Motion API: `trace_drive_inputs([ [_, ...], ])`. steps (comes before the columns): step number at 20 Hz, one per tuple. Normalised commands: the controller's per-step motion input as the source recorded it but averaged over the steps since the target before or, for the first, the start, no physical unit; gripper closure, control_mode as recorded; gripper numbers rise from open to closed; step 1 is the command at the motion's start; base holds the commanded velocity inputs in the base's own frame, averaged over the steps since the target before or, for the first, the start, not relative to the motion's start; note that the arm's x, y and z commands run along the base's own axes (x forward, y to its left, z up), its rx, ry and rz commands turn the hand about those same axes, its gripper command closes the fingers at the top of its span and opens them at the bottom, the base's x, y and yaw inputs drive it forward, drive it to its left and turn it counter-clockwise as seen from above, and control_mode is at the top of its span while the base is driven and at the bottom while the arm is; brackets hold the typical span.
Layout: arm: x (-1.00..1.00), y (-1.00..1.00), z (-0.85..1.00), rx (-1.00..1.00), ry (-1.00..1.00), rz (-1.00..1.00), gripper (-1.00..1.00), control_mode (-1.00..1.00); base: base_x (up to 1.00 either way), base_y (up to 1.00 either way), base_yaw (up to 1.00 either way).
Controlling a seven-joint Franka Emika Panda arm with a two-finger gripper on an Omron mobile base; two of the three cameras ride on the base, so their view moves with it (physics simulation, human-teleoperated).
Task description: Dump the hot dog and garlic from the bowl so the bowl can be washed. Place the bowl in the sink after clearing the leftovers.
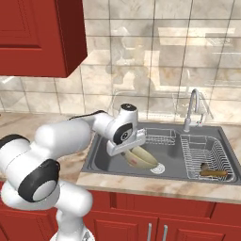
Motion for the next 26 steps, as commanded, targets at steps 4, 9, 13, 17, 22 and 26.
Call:
trace_drive_inputs([
  [4, 0.28, -0.01, -0.15, 0.0, 0.0, -0.06, 1.0, -1.0, 0.0, 0.0, 0.0],
  [9, 0.36, 0.0, -0.22, 0.0, 0.0, -0.07, 1.0, -1.0, 0.0, 0.0, 0.0],
  [13, 0.2, 0.0, -0.32, 0.0, 0.0, -0.06, 1.0, -1.0, 0.0, 0.0, 0.0],
  [17, 0.28, 0.0, -0.22, 0.0, 0.0, -0.06, 1.0, -1.0, 0.0, 0.0, 0.0],
  [22, 0.17, -0.01, -0.31, 0.0, 0.0, -0.05, 1.0, -1.0, 0.0, 0.0, 0.0],
  [26, 0.12, -0.03, -0.35, 0.0, 0.0, -0.04, 1.0, -1.0, 0.0, 0.0, 0.0],
])
